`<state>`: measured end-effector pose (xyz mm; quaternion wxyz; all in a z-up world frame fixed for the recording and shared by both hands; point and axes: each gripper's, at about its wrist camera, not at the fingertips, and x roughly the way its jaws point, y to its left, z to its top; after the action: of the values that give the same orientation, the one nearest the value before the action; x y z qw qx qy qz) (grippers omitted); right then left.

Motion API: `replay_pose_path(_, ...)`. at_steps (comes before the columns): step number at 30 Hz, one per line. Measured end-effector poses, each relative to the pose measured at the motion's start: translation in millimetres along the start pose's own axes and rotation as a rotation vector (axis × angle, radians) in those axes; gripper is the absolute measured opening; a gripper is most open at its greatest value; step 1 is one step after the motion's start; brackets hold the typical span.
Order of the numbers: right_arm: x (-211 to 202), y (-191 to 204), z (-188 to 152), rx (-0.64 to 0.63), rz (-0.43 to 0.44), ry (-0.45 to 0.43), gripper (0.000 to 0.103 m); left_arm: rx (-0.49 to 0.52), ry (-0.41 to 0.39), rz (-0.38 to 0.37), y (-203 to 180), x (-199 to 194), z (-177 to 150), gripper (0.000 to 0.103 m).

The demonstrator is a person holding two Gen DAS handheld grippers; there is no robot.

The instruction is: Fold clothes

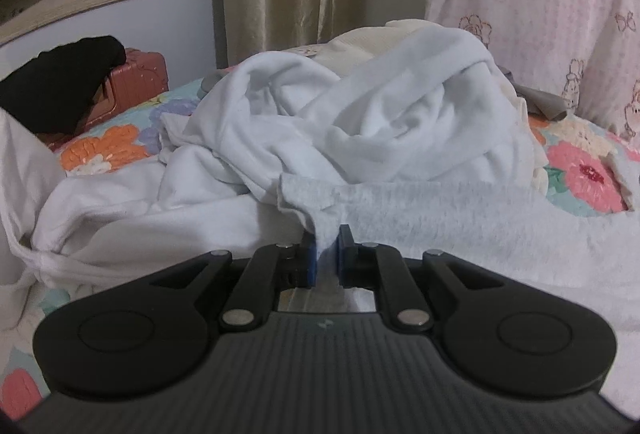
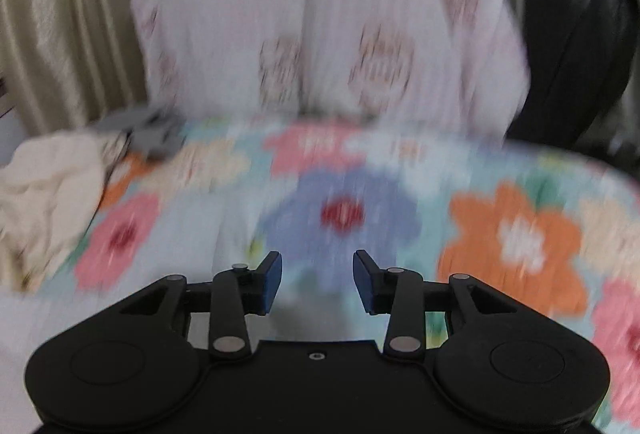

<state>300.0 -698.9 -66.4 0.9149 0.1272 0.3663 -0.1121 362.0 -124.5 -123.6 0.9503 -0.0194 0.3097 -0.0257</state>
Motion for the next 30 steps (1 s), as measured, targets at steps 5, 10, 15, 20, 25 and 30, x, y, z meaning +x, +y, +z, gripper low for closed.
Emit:
replay_pose_path(5,12,-13,-34,0.0,0.004,0.087,0.045,-0.01,-0.002,-0.003,1,4,-2,0.01)
replay_pose_path(10,24,-8,-36,0.024,0.047,0.074,0.045,-0.015,0.035,-0.008,3,8,-4,0.01)
replay_pose_path(15,42,8,-37,0.018,-0.038,0.067,0.005,0.017,0.029,0.017,0,12,-8,0.01)
replay_pose_path(20,5,-9,-32,0.057,-0.173,-0.205,0.002,0.07,0.006,0.057,-8,10,-11,0.01)
replay_pose_path(25,42,-10,-45,0.022,-0.281,-0.058,0.004,0.049,0.148,0.099,-5,30,-15,0.013)
replay_pose_path(30,28,-23,-43,0.144,-0.305,-0.057,0.041,0.035,0.164,0.144,6,13,-13,0.015)
